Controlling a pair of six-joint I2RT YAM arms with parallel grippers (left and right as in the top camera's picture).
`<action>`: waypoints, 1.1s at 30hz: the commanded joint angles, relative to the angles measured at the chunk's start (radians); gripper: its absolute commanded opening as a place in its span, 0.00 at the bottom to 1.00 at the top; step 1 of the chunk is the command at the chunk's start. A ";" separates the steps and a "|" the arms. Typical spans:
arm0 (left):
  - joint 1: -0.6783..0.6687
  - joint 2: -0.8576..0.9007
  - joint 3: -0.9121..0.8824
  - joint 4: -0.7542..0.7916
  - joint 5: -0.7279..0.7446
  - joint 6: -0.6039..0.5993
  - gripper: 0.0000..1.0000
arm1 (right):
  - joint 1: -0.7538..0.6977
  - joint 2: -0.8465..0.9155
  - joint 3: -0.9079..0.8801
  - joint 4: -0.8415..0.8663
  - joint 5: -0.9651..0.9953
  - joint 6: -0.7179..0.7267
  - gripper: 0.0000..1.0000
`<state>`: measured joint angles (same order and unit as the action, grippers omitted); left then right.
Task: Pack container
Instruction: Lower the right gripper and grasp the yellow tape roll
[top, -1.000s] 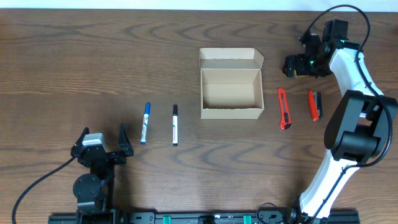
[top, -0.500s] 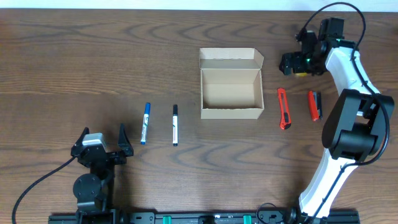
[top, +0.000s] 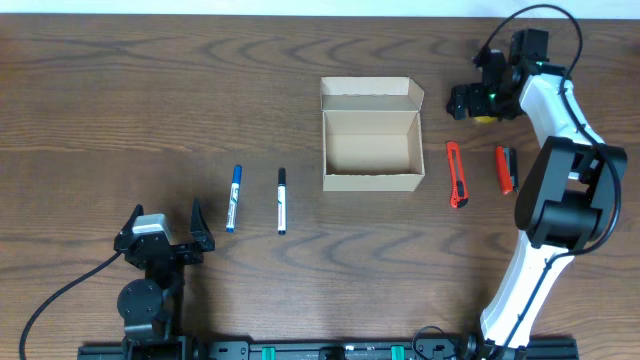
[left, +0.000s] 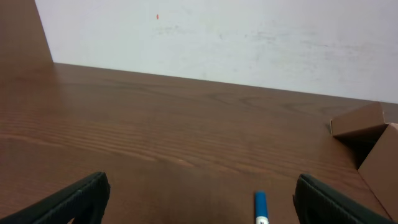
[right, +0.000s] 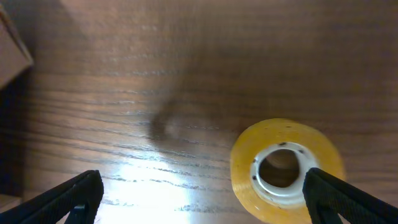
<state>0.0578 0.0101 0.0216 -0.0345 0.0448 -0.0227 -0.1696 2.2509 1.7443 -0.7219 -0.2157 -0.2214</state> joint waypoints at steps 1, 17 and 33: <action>-0.001 -0.006 -0.017 -0.041 -0.019 0.000 0.95 | 0.011 0.025 0.016 -0.002 -0.021 0.011 0.99; -0.001 -0.006 -0.017 -0.041 -0.019 0.000 0.95 | 0.014 0.031 0.016 0.008 -0.008 0.035 0.72; -0.001 -0.006 -0.017 -0.041 -0.019 0.000 0.95 | 0.012 0.032 0.016 -0.008 0.032 0.041 0.59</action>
<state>0.0578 0.0101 0.0216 -0.0345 0.0448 -0.0227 -0.1696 2.2715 1.7447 -0.7280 -0.2001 -0.1902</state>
